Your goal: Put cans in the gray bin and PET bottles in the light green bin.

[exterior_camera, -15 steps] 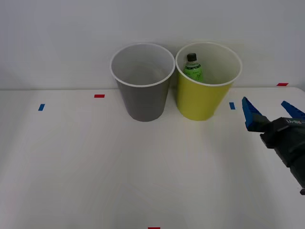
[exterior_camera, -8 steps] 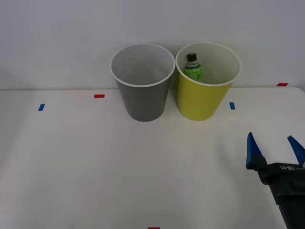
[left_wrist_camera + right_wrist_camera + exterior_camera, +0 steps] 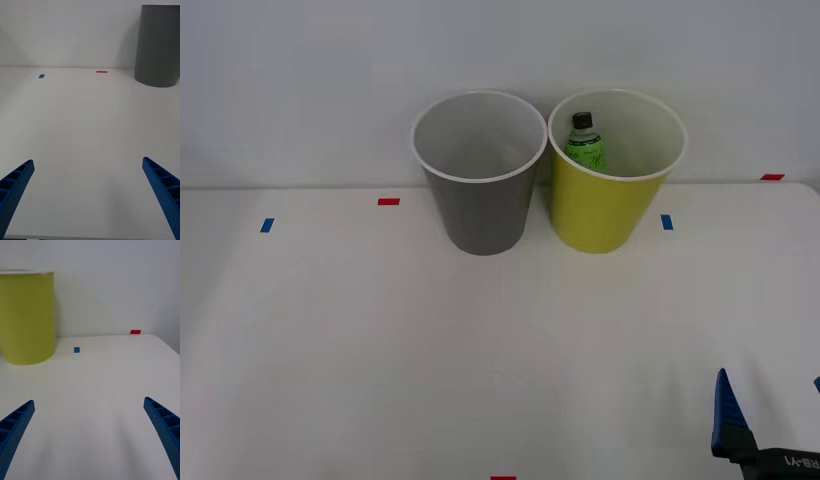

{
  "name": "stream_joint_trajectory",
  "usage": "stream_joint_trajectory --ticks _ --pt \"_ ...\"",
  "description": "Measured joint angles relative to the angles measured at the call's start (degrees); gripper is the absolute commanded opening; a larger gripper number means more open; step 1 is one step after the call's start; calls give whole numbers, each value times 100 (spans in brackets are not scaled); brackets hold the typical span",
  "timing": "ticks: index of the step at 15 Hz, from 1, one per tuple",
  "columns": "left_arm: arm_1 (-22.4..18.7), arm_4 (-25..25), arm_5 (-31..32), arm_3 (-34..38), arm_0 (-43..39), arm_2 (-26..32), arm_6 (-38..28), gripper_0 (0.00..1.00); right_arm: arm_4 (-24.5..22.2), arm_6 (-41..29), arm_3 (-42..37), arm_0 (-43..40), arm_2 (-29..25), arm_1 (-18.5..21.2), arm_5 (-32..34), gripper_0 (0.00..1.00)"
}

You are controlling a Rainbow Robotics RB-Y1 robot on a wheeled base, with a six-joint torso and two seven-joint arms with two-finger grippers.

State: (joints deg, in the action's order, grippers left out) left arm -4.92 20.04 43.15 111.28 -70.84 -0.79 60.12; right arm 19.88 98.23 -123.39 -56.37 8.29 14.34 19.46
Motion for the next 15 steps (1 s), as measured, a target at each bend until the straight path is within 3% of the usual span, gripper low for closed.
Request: stream_joint_trajectory --ticks 4,15 --pt "0 0 0 -1 0 0 0 100 -8 60 3 -530 335 86 227 100" --pt "0 0 0 -1 0 0 0 100 -89 57 0 -788 384 104 279 100"
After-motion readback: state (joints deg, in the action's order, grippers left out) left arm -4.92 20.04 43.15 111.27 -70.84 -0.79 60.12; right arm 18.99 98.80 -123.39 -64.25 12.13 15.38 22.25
